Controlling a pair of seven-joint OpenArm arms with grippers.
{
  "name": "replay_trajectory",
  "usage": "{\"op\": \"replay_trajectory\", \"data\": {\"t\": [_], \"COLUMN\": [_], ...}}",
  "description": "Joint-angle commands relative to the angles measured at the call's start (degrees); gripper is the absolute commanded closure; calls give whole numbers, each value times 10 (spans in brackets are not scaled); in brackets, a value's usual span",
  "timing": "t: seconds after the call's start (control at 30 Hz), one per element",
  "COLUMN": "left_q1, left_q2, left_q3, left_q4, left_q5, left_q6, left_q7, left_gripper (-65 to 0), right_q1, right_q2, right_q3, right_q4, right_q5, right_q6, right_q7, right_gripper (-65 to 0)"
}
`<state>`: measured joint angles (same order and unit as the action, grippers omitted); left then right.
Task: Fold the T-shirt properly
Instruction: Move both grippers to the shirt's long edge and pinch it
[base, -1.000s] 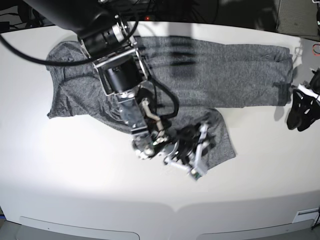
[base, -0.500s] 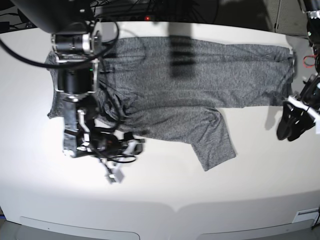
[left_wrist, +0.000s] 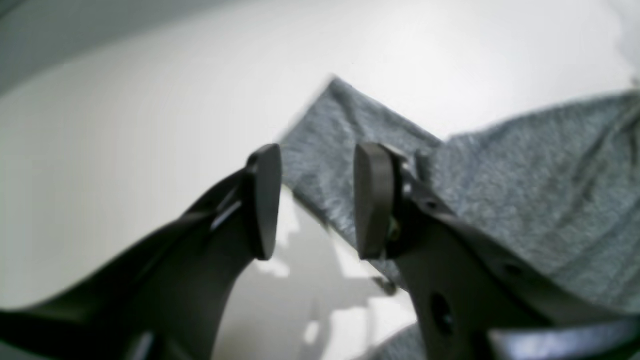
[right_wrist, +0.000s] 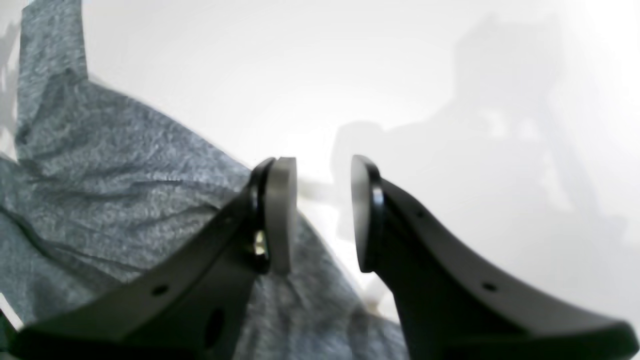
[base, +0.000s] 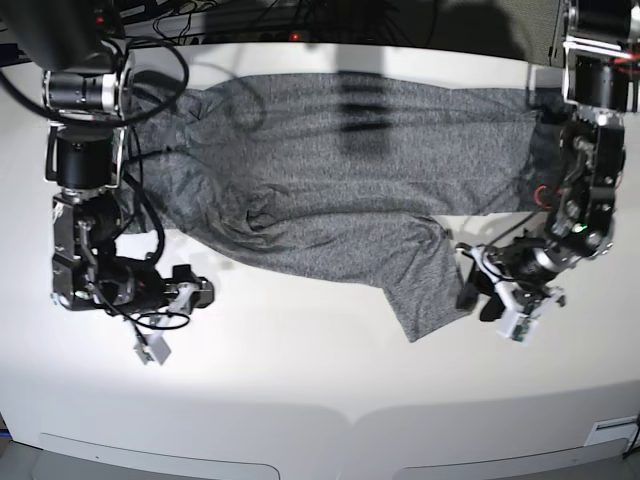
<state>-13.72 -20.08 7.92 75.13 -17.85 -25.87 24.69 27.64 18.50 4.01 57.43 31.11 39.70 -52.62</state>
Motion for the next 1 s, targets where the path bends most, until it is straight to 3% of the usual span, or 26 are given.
{"op": "replay_trajectory", "data": {"t": [0.0, 0.13, 0.37, 0.57, 0.7, 0.77, 0.87, 0.97], "left_q1": [-30, -106, -211, -225, -225, -225, -225, -226], "left_q2": [-7, 3, 39, 84, 91, 87, 83, 84], "left_q3": [13, 58, 60, 60, 60, 60, 59, 59], "left_q4": [-21, -165, -371, -449, -463, -463, -463, -462], "left_q5": [0, 5, -57, -66, -60, -60, -60, -61], "left_q6": [7, 48, 47, 47, 47, 47, 47, 47], "left_q7": [-26, -54, -48, -39, -52, -52, -52, -53], "left_gripper": [-237, -237, -237, -237, -236, -178, -1, 0], "right_q1": [19, 19, 17, 17, 17, 17, 17, 17], "right_q2": [9, 25, 34, 34, 34, 34, 34, 34], "right_q3": [2, 2, 2, 2, 2, 2, 2, 2], "right_q4": [11, 11, 11, 11, 11, 11, 11, 11], "right_q5": [22, 57, 86, 85, 85, 85, 71, 33], "right_q6": [3, 3, 3, 3, 3, 3, 3, 3], "right_q7": [3, -26, -31, -31, -38, -42, -42, -44], "right_gripper": [-192, -192, -192, -192, -192, -192, -192, -192]}}
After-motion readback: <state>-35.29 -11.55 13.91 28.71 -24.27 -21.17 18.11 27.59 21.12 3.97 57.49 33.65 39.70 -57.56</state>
